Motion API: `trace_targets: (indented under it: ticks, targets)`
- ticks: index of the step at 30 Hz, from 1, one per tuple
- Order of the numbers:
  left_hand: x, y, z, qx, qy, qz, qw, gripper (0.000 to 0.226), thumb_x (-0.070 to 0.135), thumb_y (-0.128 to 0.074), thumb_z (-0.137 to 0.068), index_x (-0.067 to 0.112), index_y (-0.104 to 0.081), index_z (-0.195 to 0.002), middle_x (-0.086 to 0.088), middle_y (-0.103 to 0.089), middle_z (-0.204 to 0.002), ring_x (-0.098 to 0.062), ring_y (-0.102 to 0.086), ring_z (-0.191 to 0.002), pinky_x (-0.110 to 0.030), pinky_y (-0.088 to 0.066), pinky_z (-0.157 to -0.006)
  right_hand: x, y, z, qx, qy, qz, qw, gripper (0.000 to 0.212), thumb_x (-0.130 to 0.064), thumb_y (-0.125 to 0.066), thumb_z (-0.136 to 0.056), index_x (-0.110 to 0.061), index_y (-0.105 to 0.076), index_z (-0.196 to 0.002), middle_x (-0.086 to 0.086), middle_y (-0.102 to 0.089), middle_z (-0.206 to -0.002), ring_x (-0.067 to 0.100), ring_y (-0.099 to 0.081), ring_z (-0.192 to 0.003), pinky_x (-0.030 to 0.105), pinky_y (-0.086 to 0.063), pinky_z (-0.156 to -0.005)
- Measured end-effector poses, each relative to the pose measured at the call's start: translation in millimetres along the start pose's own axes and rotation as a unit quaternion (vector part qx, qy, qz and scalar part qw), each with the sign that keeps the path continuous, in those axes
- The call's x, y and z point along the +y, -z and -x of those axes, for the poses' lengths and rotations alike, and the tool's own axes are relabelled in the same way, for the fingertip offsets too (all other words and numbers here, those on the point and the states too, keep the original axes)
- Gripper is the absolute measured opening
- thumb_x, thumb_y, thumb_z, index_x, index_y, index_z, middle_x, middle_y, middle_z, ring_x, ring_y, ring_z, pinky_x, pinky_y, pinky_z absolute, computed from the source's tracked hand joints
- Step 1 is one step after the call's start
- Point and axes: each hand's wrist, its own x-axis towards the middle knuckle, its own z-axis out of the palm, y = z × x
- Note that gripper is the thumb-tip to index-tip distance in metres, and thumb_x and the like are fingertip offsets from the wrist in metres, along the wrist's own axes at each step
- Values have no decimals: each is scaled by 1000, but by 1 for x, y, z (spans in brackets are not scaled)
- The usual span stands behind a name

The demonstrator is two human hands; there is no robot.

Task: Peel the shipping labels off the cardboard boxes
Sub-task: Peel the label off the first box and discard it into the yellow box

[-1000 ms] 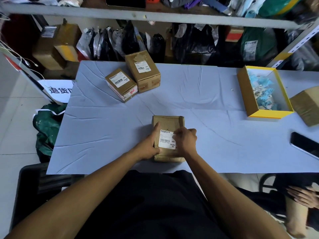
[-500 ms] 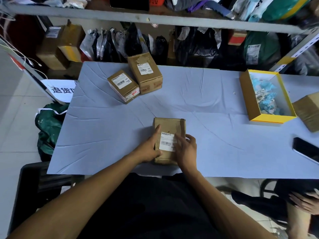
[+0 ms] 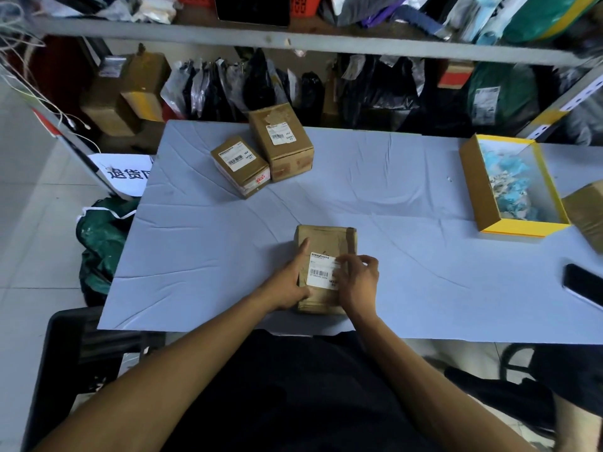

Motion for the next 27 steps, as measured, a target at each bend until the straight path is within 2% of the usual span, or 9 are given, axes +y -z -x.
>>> trace_targets:
  ticks: [5,9,11,14,18,21,25,27]
  targets:
    - [2,1,1,-1,-6,10,1000,109,-4,-62,-84,39,10,-153,-3,-50,-145,-7,-58,-92,-4,-46,-64,1,1,3,8,3,-20,1000,16,-13,-57,-89,-19,-64,-101,9,-43,-126,30,-51,-108,36,-46,-93]
    - [2,0,0,1,-9,6,1000,110,-3,-64,-83,39,9,-154,-3,-47,-148,-10,-58,-100,-10,-48,-71,2,2,7,11,22,-21,999,20,-14,-56,-90,-21,-62,-108,8,-44,-129,26,-52,-108,30,-44,-91]
    - [2,0,0,3,-6,9,1000,111,-2,-65,-82,40,9,-154,-2,-48,-146,-9,-58,-96,-7,-47,-66,1,1,8,7,15,-24,1000,20,-12,-54,-90,-20,-63,-106,8,-45,-131,27,-53,-110,33,-47,-91]
    - [0,0,0,3,-5,8,1000,111,-2,-66,-83,40,8,-154,-2,-48,-146,-9,-58,-100,-6,-47,-66,0,-1,9,7,5,-11,1000,20,-12,-54,-89,-21,-63,-104,8,-45,-132,29,-53,-110,41,-49,-93]
    - [-2,-2,2,9,1,17,1000,107,-2,-65,-83,38,5,-155,-2,-56,-136,2,-58,-81,-7,-47,-64,-1,-2,8,0,3,17,1000,24,-8,-51,-87,-19,-62,-106,11,-43,-131,33,-49,-109,45,-48,-92]
    - [-2,-2,1,16,-1,17,1000,107,0,-65,-83,41,4,-154,-2,-56,-137,-1,-59,-84,-7,-48,-68,-4,0,5,-12,10,45,999,28,-5,-46,-88,-16,-60,-110,13,-41,-131,35,-44,-113,42,-46,-94]
    - [0,-2,2,26,-1,12,1000,108,1,-65,-82,43,4,-153,1,-55,-135,-9,-62,-90,-23,-55,-78,-8,1,-4,-35,-10,74,997,32,1,-46,-87,-12,-59,-114,16,-37,-130,38,-41,-111,32,-39,-88]
    - [2,-3,2,28,-1,5,1000,108,1,-65,-82,43,4,-153,0,-55,-135,-9,-63,-88,-23,-54,-75,-10,2,-7,-45,-29,61,997,33,2,-45,-85,-12,-59,-111,16,-37,-128,38,-41,-111,34,-39,-90]
